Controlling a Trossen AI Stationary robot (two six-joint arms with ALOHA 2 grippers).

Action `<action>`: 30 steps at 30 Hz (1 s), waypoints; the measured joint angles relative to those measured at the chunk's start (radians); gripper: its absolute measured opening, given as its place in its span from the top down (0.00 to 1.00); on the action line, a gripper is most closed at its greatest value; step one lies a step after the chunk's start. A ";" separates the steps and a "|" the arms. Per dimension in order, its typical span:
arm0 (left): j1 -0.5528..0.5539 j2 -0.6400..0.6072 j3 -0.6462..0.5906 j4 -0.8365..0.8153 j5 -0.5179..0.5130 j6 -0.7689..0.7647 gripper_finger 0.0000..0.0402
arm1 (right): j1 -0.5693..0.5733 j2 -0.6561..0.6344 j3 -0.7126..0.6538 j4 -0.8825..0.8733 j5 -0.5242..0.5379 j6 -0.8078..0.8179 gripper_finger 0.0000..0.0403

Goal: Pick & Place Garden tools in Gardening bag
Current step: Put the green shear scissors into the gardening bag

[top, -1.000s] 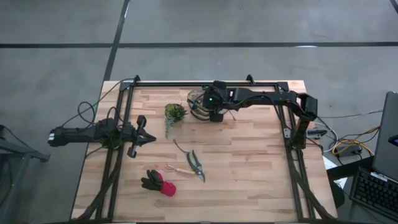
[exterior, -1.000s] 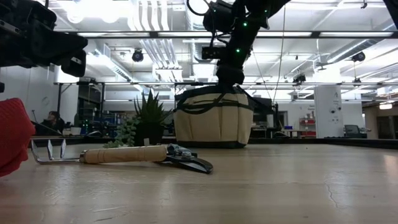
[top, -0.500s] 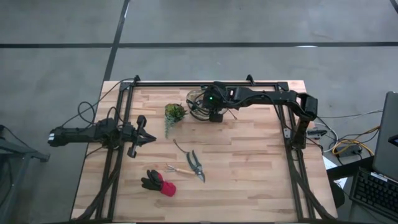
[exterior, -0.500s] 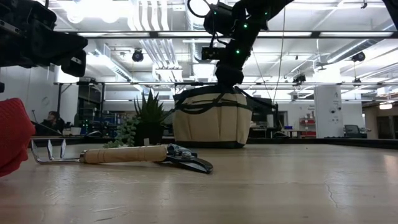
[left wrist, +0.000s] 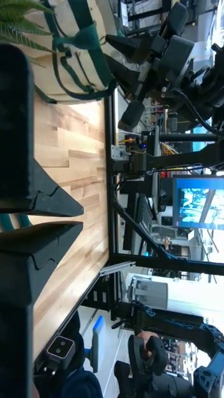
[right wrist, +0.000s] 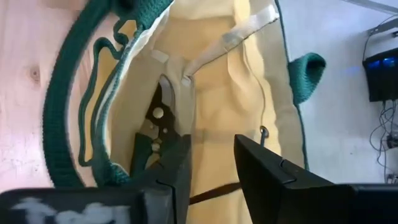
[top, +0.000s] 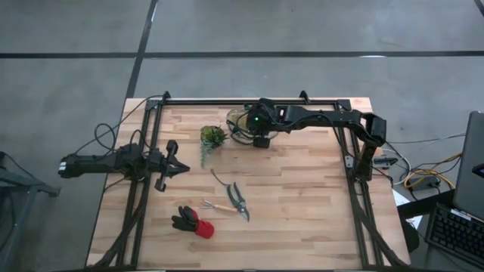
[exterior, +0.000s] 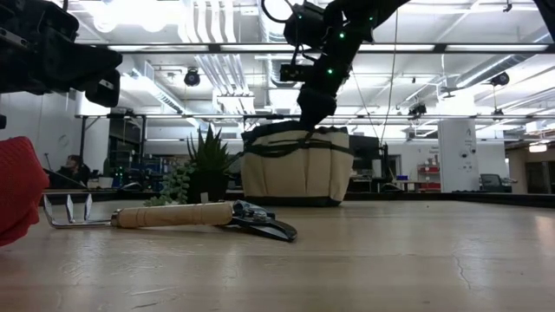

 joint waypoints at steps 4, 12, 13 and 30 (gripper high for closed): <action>0.000 0.000 0.000 0.000 0.000 0.000 0.93 | 0.001 0.000 0.000 0.000 0.016 -0.001 0.68; 0.000 0.000 0.000 0.000 0.000 0.000 0.93 | 0.010 -0.002 0.036 -0.032 0.219 -0.011 0.62; 0.000 0.000 0.000 0.000 0.000 0.000 0.93 | 0.011 -0.002 0.043 -0.042 0.220 -0.010 0.61; 0.000 0.000 0.000 0.000 0.000 0.000 0.93 | 0.121 -0.003 0.232 -0.303 0.311 0.086 0.53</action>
